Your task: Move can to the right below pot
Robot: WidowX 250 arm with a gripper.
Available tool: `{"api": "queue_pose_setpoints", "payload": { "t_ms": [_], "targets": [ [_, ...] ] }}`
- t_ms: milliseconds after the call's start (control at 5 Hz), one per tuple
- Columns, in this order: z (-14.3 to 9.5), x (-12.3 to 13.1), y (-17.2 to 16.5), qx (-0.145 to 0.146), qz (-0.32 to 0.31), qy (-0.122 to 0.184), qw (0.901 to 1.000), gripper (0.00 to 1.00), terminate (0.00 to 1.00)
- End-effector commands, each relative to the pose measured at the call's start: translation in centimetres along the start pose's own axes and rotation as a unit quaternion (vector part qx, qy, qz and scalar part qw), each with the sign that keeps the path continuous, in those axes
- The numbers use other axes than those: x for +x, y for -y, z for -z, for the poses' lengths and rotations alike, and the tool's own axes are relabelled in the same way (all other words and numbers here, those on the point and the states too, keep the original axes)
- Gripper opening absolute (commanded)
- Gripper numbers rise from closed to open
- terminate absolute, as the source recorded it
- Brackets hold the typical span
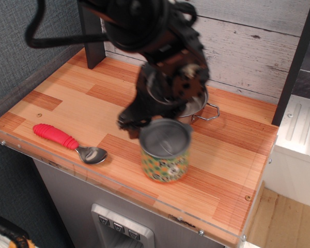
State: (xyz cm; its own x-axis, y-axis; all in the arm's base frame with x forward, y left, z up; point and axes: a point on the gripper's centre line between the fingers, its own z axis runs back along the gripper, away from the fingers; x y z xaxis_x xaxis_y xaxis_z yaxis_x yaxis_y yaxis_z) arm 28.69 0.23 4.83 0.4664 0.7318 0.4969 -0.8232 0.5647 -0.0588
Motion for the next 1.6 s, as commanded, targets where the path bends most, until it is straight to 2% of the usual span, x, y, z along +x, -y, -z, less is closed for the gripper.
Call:
{"api": "queue_pose_setpoints", "payload": {
  "t_ms": [0,200,400,800,1000,1400],
  "targets": [
    [-2.5,-1.3,0.9,-0.025,0.006,0.006,0.9997,1.0,0.0],
    [-2.8,-0.9,1.0,-0.02,0.004,-0.004,0.9998,1.0,0.0],
    [-2.3,1.2,0.3,-0.031,-0.014,-0.041,0.9986,1.0,0.0],
    [-1.1,6.7,-2.7,-0.016,-0.088,-0.061,0.9941,1.0,0.0],
    [0.3,9.5,-5.6,-0.004,-0.148,-0.089,0.9851,1.0,0.0],
    [2.1,13.0,-10.4,0.04,-0.217,-0.098,0.9706,1.0,0.0]
  ]
}}
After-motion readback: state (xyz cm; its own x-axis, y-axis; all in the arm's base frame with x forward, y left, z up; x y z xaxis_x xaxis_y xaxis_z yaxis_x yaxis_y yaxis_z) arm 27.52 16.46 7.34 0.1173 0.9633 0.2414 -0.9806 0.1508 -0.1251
